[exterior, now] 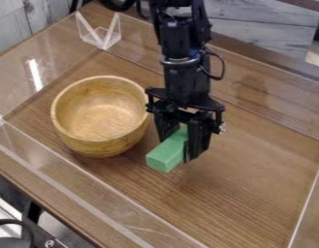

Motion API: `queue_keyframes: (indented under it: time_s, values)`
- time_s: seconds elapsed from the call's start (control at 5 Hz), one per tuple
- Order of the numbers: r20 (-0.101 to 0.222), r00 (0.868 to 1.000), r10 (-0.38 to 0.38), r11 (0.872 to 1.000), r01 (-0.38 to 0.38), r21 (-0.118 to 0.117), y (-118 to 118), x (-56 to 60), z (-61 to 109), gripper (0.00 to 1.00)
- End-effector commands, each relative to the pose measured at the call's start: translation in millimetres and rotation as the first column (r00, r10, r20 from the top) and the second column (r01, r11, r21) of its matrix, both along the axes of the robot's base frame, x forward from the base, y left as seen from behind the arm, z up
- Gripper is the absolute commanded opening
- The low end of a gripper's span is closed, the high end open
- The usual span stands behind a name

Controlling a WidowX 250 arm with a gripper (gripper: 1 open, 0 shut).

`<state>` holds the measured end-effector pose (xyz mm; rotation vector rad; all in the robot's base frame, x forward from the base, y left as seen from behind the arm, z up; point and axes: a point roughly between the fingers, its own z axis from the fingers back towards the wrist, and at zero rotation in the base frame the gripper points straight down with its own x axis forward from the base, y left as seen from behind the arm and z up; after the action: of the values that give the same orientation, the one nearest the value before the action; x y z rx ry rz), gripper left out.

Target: Remove the green block from inside the brown bowl and put it on the table

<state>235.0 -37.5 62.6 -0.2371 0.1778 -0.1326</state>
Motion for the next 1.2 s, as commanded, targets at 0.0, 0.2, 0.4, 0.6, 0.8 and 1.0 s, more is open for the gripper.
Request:
queue_keyframes:
  time_s: [0.0, 0.2, 0.4, 0.6, 0.8, 1.0]
  values:
    - [0.08, 0.997, 0.005, 1.0, -0.004, -0.008, 0.5, 7.0, 17.8, 0.0]
    - [0.085, 0.996, 0.008, 1.0, -0.007, -0.011, 1.1, 6.8, 18.2, 0.0]
    - [0.09, 0.996, 0.011, 1.0, -0.01, -0.015, 1.8, 6.6, 18.6, 0.0]
    - [0.094, 0.995, 0.014, 1.0, -0.012, -0.018, 2.9, 7.9, 15.9, 0.0]
    - [0.097, 0.995, 0.016, 1.0, -0.014, -0.021, 3.8, 9.1, 13.3, 0.0]
    - [0.1, 0.995, 0.019, 1.0, -0.017, -0.025, 4.7, 10.3, 10.9, 0.0]
